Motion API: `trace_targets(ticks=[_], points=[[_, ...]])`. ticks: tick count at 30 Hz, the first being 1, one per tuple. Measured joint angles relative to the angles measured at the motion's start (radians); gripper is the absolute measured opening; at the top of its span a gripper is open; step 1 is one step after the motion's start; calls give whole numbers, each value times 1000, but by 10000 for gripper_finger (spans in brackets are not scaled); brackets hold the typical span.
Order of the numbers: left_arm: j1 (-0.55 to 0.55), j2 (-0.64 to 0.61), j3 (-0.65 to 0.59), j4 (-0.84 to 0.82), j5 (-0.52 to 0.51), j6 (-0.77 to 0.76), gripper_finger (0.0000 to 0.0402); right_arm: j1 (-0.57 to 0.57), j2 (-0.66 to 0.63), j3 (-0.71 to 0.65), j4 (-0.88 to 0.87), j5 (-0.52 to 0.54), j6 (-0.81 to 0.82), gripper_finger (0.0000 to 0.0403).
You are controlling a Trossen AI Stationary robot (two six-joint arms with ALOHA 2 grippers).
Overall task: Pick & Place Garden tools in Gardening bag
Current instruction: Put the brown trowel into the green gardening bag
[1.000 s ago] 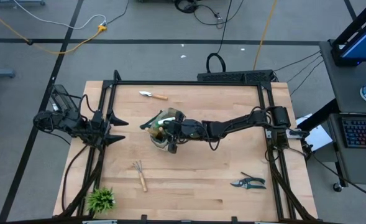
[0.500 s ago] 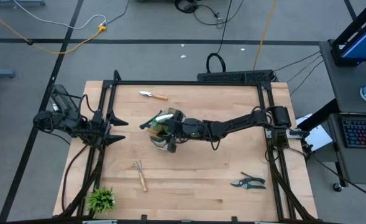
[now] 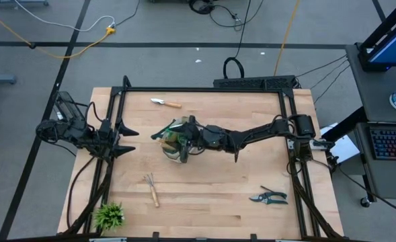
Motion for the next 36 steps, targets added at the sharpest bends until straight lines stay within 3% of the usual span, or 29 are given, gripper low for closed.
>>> trace_targets(ticks=[9,28,36], points=[[0,0,0,8,-1,-41,324,0,0,0,122,-3,98,209],[0,0,0,8,-3,-82,324,45,0,0,221,-3,129,10],[0,0,0,8,-35,-202,324,46,0,0,275,-4,140,4]])
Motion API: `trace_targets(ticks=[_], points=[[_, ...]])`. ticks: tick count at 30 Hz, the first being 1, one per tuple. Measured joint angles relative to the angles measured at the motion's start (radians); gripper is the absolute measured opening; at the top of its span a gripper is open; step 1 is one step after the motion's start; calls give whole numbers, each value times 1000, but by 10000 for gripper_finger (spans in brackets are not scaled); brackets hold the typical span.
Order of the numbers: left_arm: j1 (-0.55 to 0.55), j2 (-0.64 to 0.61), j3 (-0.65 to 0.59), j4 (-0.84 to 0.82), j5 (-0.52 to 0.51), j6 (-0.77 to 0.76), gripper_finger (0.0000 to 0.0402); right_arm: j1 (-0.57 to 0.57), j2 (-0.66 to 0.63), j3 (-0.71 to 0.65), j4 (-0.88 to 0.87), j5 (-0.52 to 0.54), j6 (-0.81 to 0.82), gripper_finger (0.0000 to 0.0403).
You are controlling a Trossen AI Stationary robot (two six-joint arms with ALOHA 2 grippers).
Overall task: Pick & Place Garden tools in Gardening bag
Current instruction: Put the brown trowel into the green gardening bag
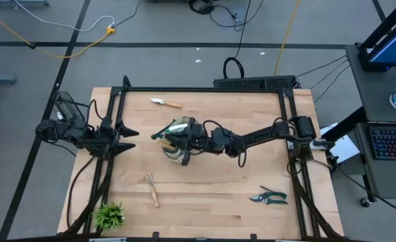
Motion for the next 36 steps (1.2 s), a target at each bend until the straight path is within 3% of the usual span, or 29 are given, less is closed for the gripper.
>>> trace_targets(ticks=[8,16,26,30,36], points=[[0,0,0,0,-116,-65,324,17,-37,0,-1,-3,-35,1],[0,12,0,4,-239,-22,324,25,-229,-78,-270,9,-117,1],[13,212,0,84,-408,32,324,25,-568,-414,-286,139,-120,1],[54,305,3,185,-422,98,324,17,-695,-538,-284,142,-117,1],[170,437,113,177,-404,160,324,-6,-847,-672,-277,140,-128,1]])
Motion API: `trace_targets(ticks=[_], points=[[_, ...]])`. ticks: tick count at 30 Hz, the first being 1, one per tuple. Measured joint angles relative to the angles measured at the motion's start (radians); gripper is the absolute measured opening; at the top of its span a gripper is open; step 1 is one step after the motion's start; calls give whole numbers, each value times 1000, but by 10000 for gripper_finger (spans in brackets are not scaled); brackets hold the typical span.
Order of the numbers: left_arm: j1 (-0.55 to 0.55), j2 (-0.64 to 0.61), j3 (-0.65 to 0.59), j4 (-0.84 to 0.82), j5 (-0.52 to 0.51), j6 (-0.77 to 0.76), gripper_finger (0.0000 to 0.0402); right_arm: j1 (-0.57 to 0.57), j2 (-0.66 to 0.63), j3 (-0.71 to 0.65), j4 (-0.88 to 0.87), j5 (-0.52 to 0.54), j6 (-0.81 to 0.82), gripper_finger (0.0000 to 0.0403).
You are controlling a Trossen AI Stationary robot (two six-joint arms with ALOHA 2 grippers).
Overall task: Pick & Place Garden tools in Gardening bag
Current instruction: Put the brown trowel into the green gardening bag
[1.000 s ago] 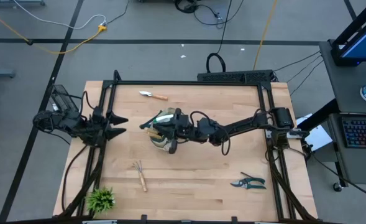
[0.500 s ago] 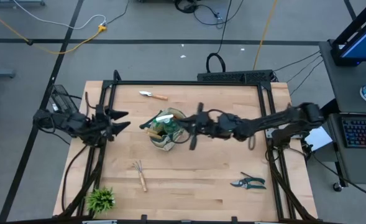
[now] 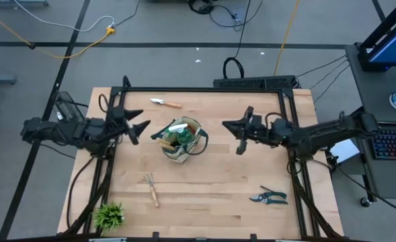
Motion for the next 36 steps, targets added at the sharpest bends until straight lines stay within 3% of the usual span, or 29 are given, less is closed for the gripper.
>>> trace_targets(ticks=[11,24,29,36], points=[[354,297,325,-236,214,269,324,-29,-150,-127,9,-4,-22,1],[807,652,517,-286,763,513,324,-29,-169,-147,8,-5,-22,1],[912,794,567,-308,891,537,324,-29,-169,-147,7,-5,-22,1],[961,970,659,-368,939,547,324,-29,-169,-147,5,-5,-22,1]])
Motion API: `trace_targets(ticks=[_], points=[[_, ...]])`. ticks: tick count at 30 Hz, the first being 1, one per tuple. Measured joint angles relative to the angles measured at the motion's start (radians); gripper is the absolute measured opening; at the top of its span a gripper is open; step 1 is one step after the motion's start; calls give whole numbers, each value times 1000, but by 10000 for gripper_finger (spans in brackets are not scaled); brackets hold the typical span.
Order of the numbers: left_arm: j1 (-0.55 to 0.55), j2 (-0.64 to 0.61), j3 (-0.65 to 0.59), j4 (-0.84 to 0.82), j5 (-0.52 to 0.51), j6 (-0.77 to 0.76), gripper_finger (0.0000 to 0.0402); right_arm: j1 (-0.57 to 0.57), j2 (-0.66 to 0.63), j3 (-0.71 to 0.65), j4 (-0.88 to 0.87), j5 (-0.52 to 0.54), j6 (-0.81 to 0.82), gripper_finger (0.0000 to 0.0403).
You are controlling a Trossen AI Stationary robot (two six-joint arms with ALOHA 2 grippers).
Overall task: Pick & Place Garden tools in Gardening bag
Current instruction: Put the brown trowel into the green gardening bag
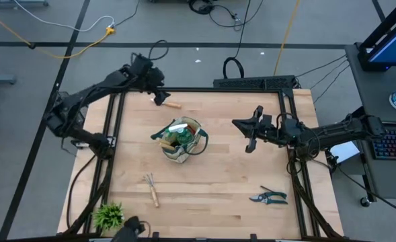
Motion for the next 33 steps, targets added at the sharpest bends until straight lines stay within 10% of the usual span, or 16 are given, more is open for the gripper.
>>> trace_targets(ticks=[14,33], points=[[10,276,286,-232,68,165,324,0,0,0,0,27,0,2],[-5,453,319,-338,3,399,324,-29,0,0,0,85,7,2]])
